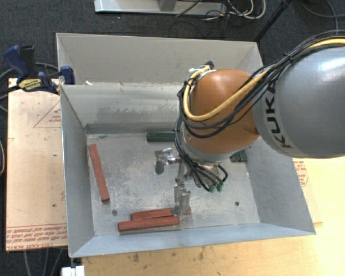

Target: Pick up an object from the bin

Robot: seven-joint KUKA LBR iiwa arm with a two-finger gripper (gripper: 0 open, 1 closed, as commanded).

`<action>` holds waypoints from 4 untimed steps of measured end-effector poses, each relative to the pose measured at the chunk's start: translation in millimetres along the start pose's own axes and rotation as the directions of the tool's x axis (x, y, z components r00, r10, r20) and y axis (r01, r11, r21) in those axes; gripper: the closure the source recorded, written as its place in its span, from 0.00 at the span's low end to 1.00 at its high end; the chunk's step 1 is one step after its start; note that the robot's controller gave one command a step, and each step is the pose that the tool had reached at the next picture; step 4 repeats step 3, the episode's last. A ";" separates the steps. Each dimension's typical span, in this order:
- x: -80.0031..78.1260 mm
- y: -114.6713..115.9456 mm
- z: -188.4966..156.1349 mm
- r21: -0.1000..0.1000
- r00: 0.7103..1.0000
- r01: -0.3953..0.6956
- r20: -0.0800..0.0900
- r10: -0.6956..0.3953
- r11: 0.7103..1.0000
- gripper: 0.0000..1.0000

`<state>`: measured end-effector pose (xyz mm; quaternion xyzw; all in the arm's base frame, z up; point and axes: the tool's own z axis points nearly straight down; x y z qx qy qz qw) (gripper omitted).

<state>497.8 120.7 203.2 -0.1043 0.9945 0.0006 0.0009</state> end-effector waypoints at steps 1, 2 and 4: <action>6.0 36.4 124.4 0.001 0.986 0.167 0.012 -0.167 0.986 0.00; 7.2 35.9 123.0 0.000 0.987 0.163 0.007 -0.163 0.987 1.00; -4.2 51.6 -14.5 0.000 0.983 0.181 0.008 -0.181 0.984 1.00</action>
Offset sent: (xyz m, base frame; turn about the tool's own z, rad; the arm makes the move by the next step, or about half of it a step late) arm -0.0168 0.0331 -0.1240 -0.1691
